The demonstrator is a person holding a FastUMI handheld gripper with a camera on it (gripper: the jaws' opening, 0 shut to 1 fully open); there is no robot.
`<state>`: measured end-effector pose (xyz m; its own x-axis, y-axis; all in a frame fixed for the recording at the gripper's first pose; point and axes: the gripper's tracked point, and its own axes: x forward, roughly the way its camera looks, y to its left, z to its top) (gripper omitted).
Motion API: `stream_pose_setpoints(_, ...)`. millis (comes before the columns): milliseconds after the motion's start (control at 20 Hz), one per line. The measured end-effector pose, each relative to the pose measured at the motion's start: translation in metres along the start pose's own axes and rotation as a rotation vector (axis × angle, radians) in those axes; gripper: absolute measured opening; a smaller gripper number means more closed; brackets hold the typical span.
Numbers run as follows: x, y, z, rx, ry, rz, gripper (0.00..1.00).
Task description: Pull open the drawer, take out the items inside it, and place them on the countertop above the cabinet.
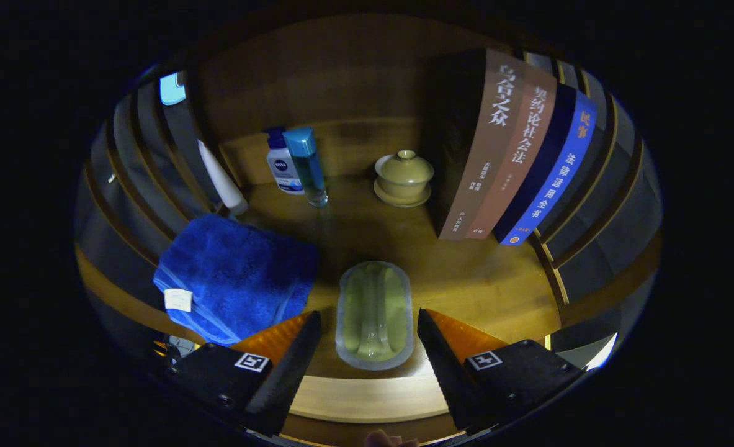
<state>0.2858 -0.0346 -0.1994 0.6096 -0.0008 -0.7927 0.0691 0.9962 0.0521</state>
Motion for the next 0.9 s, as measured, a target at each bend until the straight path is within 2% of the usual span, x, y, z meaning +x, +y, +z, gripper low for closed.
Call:
stream_pose_setpoints(250,-0.056,0.010,-0.011,0.044,-0.169,0.083,0.99)
stream_pose_setpoints(400,-0.098,0.024,-0.017,0.036,-0.321,0.172,0.99)
stream_pose_setpoints(700,-0.177,0.033,-0.050,-0.016,-0.576,0.230,0.99)
stream_pose_setpoints(900,-0.226,0.035,-0.075,-0.053,-0.756,0.210,0.99)
